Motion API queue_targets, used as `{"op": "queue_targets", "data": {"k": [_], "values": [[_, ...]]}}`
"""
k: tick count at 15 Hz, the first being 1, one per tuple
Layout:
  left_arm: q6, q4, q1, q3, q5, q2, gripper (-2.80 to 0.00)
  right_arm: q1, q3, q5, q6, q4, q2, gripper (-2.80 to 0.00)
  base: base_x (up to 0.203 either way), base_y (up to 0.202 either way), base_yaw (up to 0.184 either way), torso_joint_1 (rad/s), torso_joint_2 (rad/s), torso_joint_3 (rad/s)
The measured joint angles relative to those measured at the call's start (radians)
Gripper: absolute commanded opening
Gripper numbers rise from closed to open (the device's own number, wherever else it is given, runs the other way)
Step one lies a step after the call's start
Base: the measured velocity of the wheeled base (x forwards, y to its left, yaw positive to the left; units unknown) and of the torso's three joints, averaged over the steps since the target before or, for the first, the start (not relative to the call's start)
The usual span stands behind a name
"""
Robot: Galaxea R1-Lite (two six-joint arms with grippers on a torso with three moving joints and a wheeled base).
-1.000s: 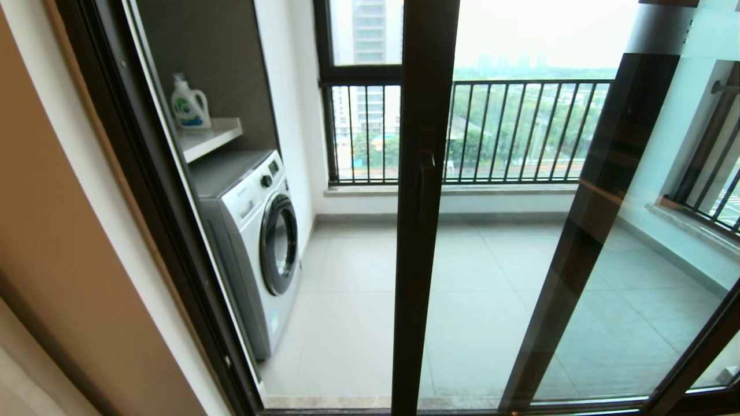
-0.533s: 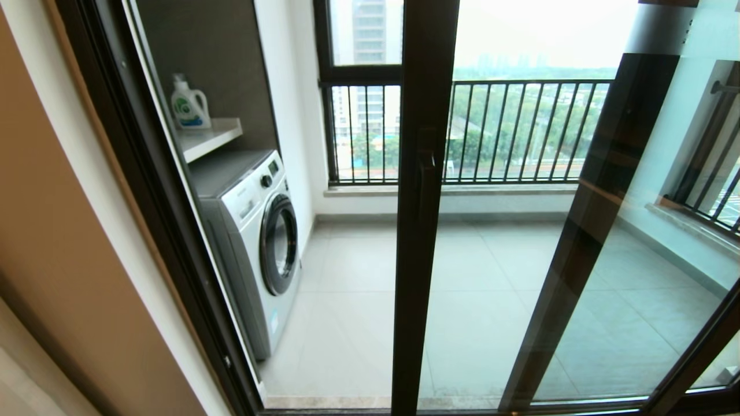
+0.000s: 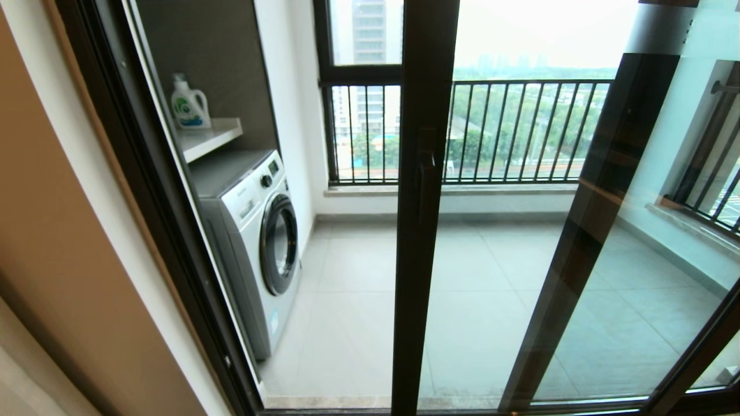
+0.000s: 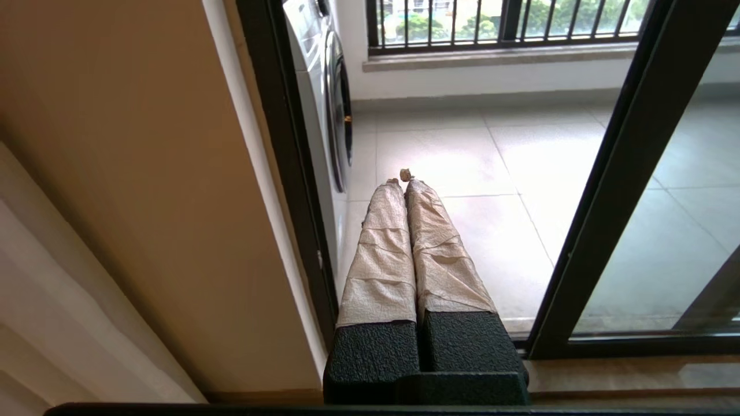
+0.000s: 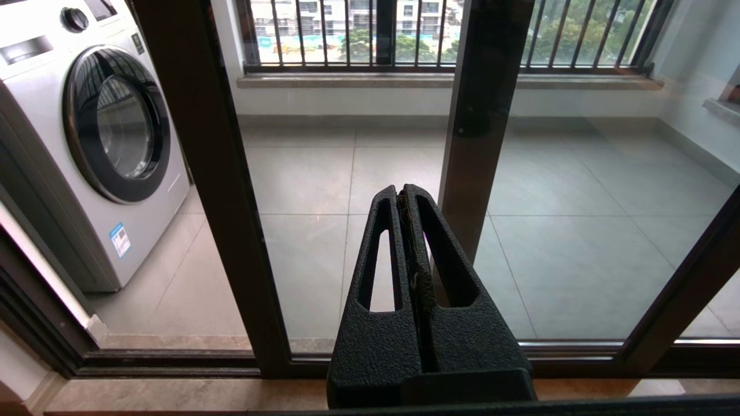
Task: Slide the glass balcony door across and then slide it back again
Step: Open the slid door
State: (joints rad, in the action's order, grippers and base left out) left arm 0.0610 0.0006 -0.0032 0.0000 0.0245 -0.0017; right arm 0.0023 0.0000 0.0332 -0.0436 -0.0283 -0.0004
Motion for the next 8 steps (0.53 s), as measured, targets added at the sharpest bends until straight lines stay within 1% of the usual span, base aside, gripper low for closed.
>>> {"op": "queue_targets", "data": {"k": [1,2,8], "values": [[0.029,0.002,0.0,0.0,0.005,0.0,-2.8,0.0,0.0,0.0,0.0,0.0,0.0,-2.8,0.0,0.0,0.0,0.0,0.0,0.0],[0.036,0.003,0.0,0.0,0.007,0.0,-2.8,0.0,0.0,0.0,0.0,0.0,0.0,-2.8,0.0,0.0,0.0,0.0,0.0,0.0],[0.031,0.004,0.0,0.0,-0.004,0.0,-2.8,0.0,0.0,0.0,0.0,0.0,0.0,-2.8,0.0,0.0,0.0,0.0,0.0,0.0]]}}
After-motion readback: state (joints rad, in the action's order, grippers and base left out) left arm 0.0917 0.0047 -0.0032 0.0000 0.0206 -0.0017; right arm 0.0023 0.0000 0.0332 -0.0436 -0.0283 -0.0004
